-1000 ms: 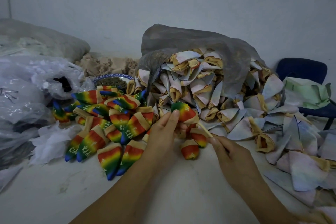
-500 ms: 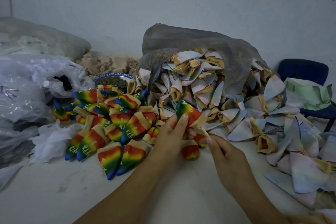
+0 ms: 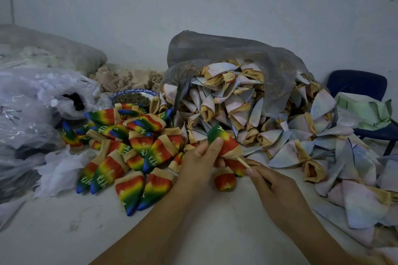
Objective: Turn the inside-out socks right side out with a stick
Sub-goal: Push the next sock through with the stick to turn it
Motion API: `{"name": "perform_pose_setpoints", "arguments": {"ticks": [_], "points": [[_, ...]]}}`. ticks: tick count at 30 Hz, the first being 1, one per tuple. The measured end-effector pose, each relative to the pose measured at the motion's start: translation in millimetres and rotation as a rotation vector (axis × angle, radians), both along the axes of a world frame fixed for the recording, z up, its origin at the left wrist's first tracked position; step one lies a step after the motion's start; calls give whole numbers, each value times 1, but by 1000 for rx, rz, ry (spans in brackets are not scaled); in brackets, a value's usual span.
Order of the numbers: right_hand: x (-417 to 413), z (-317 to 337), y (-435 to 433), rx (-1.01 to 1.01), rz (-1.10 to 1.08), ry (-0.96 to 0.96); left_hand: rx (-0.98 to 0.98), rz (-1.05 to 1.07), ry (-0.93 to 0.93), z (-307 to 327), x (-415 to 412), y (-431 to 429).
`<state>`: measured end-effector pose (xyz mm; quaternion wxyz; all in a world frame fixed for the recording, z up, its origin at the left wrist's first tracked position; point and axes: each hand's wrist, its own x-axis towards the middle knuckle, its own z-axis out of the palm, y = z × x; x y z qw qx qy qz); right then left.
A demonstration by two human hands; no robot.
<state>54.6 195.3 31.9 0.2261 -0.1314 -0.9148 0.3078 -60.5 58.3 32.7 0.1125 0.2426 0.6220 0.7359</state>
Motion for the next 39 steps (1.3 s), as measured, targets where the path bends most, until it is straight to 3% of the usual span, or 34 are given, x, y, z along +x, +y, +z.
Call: {"name": "perform_pose_setpoints", "arguments": {"ticks": [7, 23, 32, 39], "points": [[-11, -3, -25, -248, 21, 117, 44, 61, 22, 0, 14, 13], [1, 10, 0, 119, 54, 60, 52, 50, -46, 1, 1, 3], [-7, 3, -12, -47, 53, 44, -164, 55, 59, -1, 11, 8], [-14, -3, -14, -81, 81, 95, -132, 18, -30, 0, 13, 7]]}}
